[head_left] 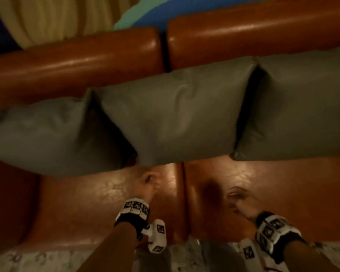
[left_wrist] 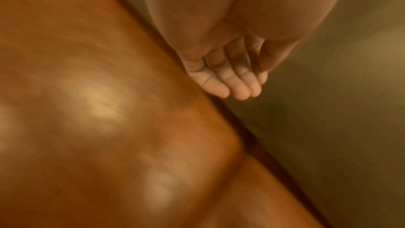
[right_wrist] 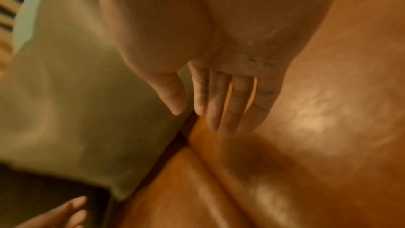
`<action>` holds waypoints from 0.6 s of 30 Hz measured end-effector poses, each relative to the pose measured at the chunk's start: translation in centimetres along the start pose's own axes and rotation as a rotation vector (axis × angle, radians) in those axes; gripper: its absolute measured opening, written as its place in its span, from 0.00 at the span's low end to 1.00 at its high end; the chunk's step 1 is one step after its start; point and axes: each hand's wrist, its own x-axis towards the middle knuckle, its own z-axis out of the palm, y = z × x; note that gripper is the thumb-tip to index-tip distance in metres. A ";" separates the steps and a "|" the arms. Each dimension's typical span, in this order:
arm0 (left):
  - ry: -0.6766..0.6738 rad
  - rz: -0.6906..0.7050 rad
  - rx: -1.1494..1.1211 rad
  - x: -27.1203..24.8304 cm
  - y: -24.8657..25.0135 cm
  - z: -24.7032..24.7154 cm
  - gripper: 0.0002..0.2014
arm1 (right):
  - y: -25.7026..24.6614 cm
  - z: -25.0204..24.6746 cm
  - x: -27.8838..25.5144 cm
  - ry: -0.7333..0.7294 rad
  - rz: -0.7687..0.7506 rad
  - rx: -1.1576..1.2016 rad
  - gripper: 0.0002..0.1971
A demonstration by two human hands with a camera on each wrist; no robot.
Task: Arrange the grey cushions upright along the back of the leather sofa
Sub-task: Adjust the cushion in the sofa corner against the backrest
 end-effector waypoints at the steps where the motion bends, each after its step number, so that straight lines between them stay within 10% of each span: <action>1: 0.023 -0.034 -0.015 0.1 -1.1 -2.8 0.12 | -1.3 2.9 -0.4 -0.034 0.002 -0.003 0.11; 9: 0.442 -0.051 -0.222 3.3 -6.1 -25.4 0.08 | -16.0 22.4 -2.3 -0.073 -0.317 -0.116 0.06; 13: 0.796 0.115 -0.360 5.0 -3.5 -34.8 0.13 | -24.2 28.9 -3.2 0.034 -0.396 -0.010 0.45; 15: 0.730 0.161 -0.447 6.7 -2.1 -38.6 0.26 | -27.2 31.2 -3.3 0.040 -0.404 0.107 0.56; 18: 0.410 0.130 -0.422 9.1 -1.0 -42.1 0.40 | -29.9 33.7 -3.3 0.005 -0.361 0.274 0.45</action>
